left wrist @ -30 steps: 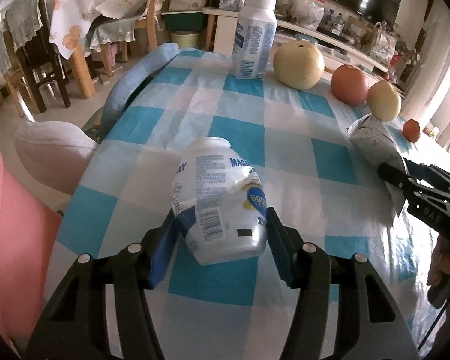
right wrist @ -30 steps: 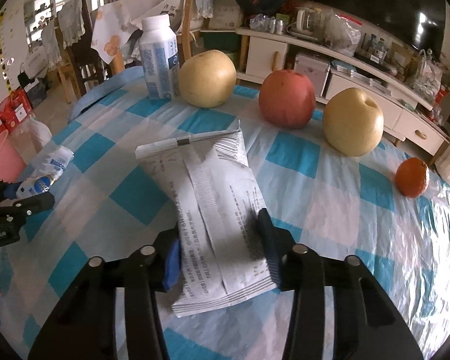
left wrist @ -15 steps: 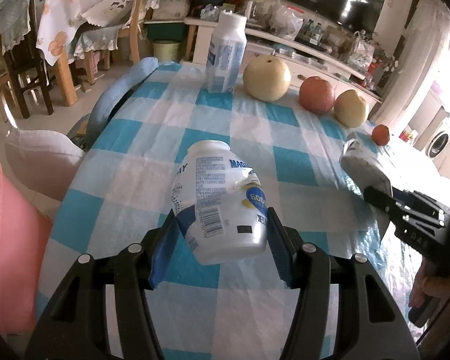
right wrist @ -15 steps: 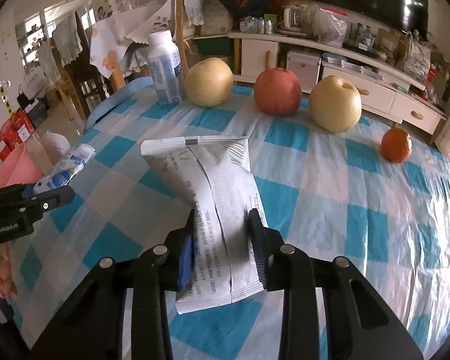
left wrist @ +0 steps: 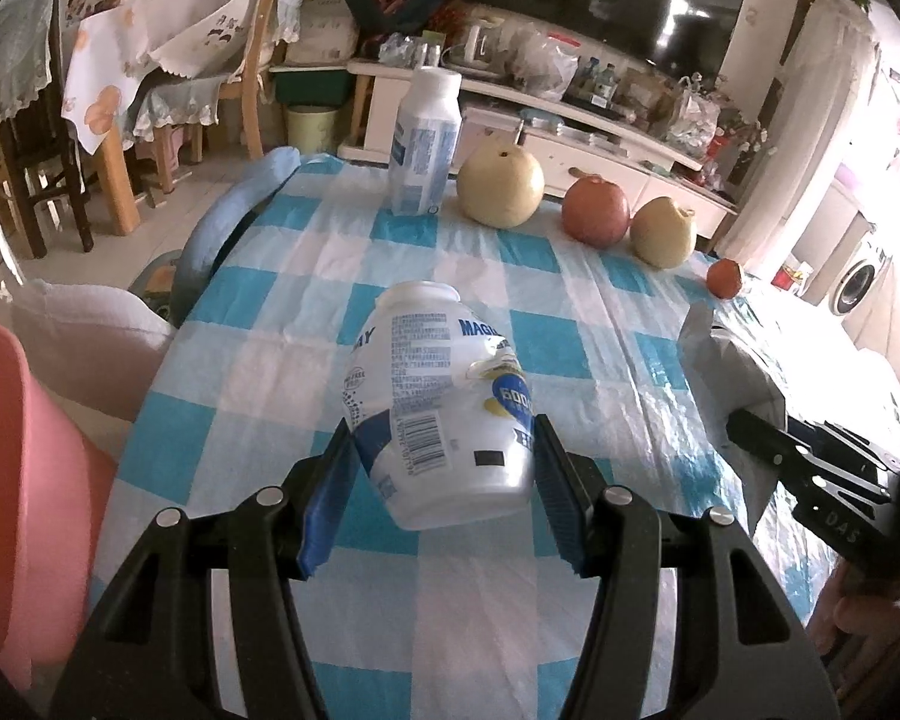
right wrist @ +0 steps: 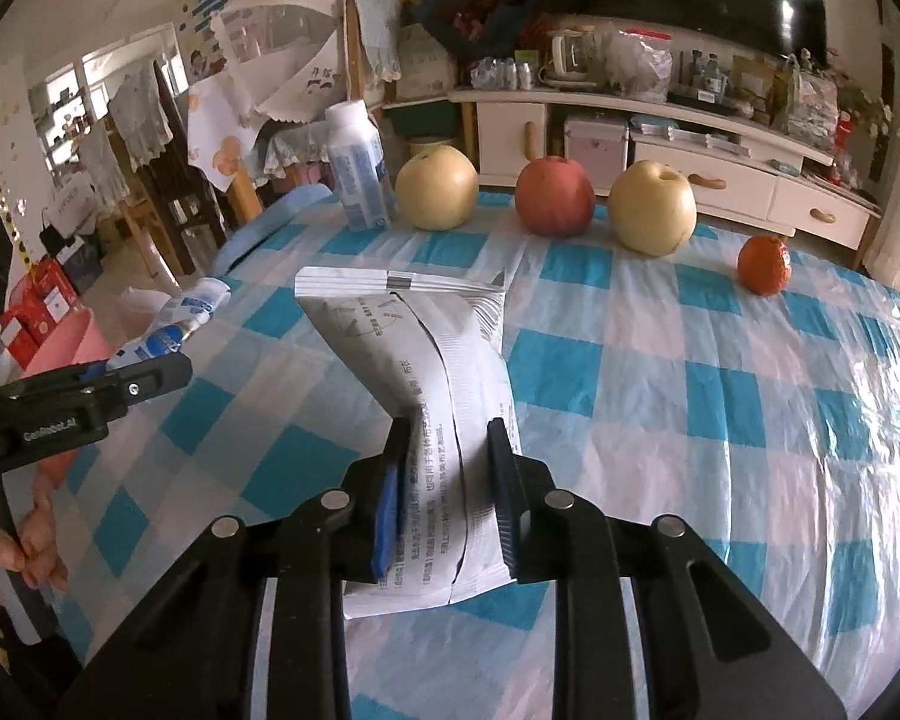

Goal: Collect trash
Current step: 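Carry the bottle and packet over the pink bucket and open both tools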

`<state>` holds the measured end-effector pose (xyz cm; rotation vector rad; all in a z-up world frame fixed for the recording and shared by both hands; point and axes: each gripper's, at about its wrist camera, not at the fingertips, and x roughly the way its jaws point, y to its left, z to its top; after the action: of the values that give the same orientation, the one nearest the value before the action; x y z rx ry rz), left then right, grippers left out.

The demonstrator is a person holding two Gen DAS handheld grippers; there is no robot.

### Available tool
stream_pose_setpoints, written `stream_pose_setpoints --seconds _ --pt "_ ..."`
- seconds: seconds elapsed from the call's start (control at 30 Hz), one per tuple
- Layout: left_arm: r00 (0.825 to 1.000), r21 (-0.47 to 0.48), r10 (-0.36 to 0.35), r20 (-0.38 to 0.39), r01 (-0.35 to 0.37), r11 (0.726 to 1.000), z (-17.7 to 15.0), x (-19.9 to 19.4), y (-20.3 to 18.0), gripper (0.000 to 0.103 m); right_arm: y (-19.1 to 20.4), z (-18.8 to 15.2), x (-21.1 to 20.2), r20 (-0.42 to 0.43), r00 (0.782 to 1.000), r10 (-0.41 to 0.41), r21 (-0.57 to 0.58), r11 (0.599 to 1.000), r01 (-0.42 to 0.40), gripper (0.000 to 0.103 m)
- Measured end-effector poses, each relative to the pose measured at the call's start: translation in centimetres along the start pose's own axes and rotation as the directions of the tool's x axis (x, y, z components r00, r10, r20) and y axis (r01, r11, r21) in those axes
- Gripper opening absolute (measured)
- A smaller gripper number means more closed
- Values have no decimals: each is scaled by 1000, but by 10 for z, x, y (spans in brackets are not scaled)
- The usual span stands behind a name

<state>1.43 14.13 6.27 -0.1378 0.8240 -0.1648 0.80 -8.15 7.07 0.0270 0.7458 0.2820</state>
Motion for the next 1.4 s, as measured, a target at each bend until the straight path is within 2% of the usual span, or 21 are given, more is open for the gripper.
stream_pose_setpoints --seconds 0.23,0.37,0.47,0.63,0.9,0.97,1.13,1.23,1.27,1.3,1.33,1.37,1.4 --pt "999 -6 10 43 -9 1000 3 -23 10 58 27 4 -25 50 997 61 11 998 -61 27" --pt "996 -37 41 73 -39 999 7 -41 27 58 53 12 -37 78 988 131 3 991 -131 27" --pt "993 -82 68 95 -60 995 10 -54 47 58 81 19 -45 96 975 198 -17 980 -198 27" --pt "977 -201 169 128 -142 969 12 -79 97 58 139 29 -50 107 939 325 -40 946 -323 27" --pt "927 -387 344 152 -264 883 4 -123 176 58 241 44 -28 37 878 477 -101 876 -471 28" --pt "920 -428 363 145 -272 862 1 -129 193 58 266 46 -18 18 860 509 -101 857 -505 28" --pt "910 -515 395 123 -282 810 -3 -136 228 59 309 47 14 -29 833 552 -73 830 -553 29" --pt "908 -565 404 106 -280 776 -5 -135 243 59 325 45 38 -72 814 576 -67 812 -580 36" --pt "908 -578 409 94 -284 765 -6 -133 247 59 328 43 45 -75 824 562 -76 821 -566 38" --pt "908 -589 411 75 -292 753 -8 -131 251 59 332 40 51 -79 844 531 -91 839 -536 40" --pt "908 -596 415 57 -302 744 -9 -129 255 60 331 38 52 -77 847 525 -92 843 -531 46" --pt "907 -603 419 46 -309 736 -9 -128 258 64 330 36 52 -71 851 520 -89 847 -524 56" --pt "904 -613 427 34 -319 723 -11 -128 261 70 326 35 51 -60 859 509 -85 854 -513 60"
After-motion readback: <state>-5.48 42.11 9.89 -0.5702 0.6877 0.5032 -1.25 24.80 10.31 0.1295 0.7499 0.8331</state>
